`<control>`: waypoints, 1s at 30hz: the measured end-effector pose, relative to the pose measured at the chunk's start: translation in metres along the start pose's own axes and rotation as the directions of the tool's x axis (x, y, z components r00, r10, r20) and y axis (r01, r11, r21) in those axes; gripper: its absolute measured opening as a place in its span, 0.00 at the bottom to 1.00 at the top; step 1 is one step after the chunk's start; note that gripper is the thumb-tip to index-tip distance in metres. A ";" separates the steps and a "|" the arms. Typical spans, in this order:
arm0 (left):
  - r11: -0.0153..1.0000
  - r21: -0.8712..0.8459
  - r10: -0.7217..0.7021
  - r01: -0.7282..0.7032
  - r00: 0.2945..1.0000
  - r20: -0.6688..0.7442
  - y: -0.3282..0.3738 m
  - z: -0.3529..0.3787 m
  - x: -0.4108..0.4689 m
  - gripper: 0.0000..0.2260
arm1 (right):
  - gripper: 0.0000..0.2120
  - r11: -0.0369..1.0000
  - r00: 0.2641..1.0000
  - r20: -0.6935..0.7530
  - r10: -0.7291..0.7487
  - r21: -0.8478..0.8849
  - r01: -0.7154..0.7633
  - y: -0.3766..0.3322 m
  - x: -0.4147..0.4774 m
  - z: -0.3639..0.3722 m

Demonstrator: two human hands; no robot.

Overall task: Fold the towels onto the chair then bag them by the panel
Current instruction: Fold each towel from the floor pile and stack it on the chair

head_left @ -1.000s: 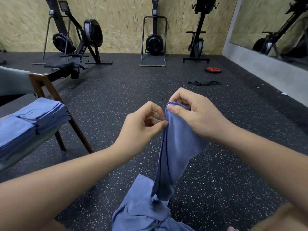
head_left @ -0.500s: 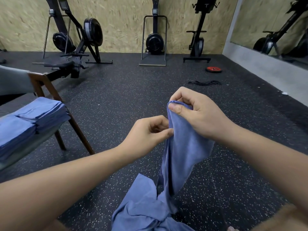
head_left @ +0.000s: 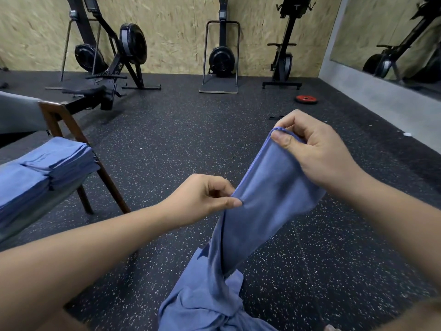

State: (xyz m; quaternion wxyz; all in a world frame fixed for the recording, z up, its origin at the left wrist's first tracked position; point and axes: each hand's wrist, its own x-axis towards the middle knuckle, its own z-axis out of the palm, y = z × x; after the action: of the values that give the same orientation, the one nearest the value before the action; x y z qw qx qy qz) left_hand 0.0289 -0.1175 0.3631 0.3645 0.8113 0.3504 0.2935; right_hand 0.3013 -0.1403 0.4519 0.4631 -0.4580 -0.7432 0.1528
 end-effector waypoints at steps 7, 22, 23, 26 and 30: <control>0.998 0.052 0.030 -0.034 0.997 0.066 -0.004 0.001 -0.001 0.08 | 0.04 1.000 1.000 -0.025 0.006 0.003 -0.006 -0.003 -0.002 -0.003; 0.934 0.358 -0.070 0.010 0.986 0.154 -0.040 -0.018 -0.002 0.17 | 0.03 1.000 0.987 -0.158 0.020 0.000 -0.020 0.003 0.000 -0.014; 0.930 0.365 -0.100 0.044 0.985 0.138 -0.044 -0.020 -0.002 0.15 | 0.04 1.000 0.983 -0.184 0.021 -0.002 -0.022 0.003 0.001 -0.016; 0.920 0.364 -0.183 0.142 0.980 0.081 -0.056 -0.027 0.000 0.10 | 0.04 1.000 0.964 -0.266 0.025 0.005 -0.024 0.006 0.002 -0.021; 0.926 0.331 -0.187 0.183 0.982 -0.018 -0.049 -0.036 0.005 0.05 | 0.04 0.998 0.957 -0.290 0.030 -0.046 -0.046 0.008 0.001 -0.018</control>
State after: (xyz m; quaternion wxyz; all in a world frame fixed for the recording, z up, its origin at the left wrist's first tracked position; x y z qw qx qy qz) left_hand -0.0120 -0.0758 0.3453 0.2514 0.8263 0.4672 0.1891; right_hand 0.3211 -0.1388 0.4565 0.5516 -0.5016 -0.6624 0.0735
